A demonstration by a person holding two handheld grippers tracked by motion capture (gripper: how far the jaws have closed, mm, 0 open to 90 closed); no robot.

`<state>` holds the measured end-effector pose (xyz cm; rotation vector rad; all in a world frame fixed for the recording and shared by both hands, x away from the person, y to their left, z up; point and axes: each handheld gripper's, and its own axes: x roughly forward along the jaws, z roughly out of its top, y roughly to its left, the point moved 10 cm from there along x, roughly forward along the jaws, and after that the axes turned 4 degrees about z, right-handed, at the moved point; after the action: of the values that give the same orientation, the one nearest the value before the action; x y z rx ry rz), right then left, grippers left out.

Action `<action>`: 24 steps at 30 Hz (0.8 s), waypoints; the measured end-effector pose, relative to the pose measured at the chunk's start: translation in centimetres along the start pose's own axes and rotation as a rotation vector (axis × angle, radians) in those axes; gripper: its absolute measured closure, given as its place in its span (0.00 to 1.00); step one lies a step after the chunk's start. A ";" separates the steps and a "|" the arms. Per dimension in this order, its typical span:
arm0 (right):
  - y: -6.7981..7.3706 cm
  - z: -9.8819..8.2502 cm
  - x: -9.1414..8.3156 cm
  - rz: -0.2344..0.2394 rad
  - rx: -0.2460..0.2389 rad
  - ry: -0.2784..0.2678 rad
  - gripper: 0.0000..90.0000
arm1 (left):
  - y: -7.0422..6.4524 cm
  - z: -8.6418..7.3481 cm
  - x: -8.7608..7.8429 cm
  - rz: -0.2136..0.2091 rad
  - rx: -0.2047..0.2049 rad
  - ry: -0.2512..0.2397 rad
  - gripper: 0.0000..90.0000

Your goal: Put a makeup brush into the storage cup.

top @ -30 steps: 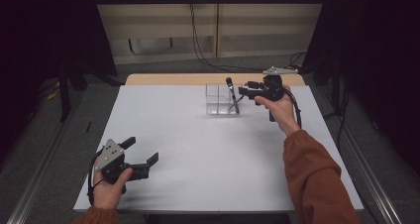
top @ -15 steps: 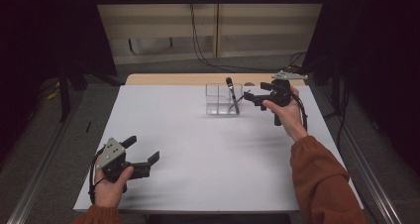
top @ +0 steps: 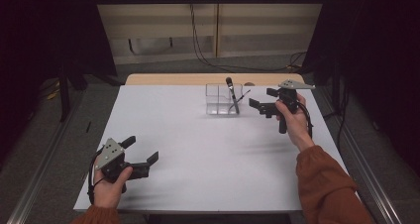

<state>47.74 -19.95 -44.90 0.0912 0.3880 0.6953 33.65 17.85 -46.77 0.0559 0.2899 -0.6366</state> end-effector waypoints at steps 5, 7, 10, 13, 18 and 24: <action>0.7 -0.1 -0.7 0.013 0.003 -0.022 0.03 | 0.0 0.0 -0.2 0.000 -0.003 -0.009 0.03; 0.9 -0.1 -1.1 0.017 -0.003 -0.030 0.02 | 0.1 0.1 -0.2 0.003 -0.006 -0.009 0.03; 1.2 -0.3 -1.7 0.016 -0.013 -0.040 0.02 | 0.0 0.2 -0.3 -0.002 -0.006 -0.016 0.03; 1.6 -0.5 -2.3 0.021 -0.018 -0.052 0.02 | 0.0 0.2 -0.3 -0.001 -0.007 -0.017 0.03; 2.0 -0.8 -3.5 0.033 -0.012 -0.059 0.00 | 0.1 0.1 -0.3 0.002 -0.011 -0.012 0.03; 2.2 -1.0 -5.0 0.055 0.010 -0.079 0.00 | 0.0 0.1 -0.4 -0.001 -0.007 -0.013 0.03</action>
<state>42.51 -21.46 -43.75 0.1393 0.3140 0.7413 33.37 18.07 -46.58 0.0451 0.2796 -0.6370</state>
